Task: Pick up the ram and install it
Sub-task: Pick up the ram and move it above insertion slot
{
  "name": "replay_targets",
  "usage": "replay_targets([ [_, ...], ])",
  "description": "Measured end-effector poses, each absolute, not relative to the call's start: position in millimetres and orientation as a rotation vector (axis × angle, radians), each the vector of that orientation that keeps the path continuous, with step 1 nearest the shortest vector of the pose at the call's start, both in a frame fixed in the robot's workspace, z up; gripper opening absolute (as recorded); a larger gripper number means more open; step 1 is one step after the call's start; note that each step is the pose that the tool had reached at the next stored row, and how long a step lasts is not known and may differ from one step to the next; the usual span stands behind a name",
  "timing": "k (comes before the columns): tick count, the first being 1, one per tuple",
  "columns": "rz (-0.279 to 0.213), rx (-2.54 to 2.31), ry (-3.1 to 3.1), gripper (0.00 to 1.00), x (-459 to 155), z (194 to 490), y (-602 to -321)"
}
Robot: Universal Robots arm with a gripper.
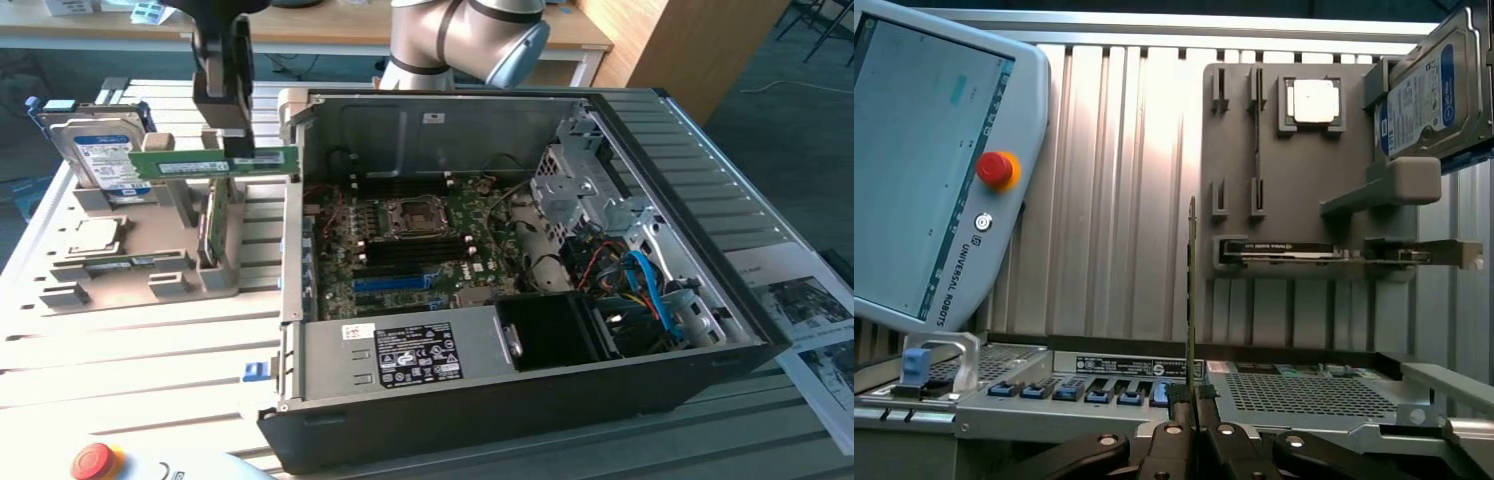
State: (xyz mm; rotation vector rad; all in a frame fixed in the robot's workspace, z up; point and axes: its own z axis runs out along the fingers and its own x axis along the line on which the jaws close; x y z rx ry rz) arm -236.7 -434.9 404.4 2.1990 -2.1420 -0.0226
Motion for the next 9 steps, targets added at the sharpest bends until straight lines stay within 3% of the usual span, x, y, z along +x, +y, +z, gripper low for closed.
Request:
replay_targets([
  [9,-0.024,2.199,-2.141,0.12,-215,404,-437],
])
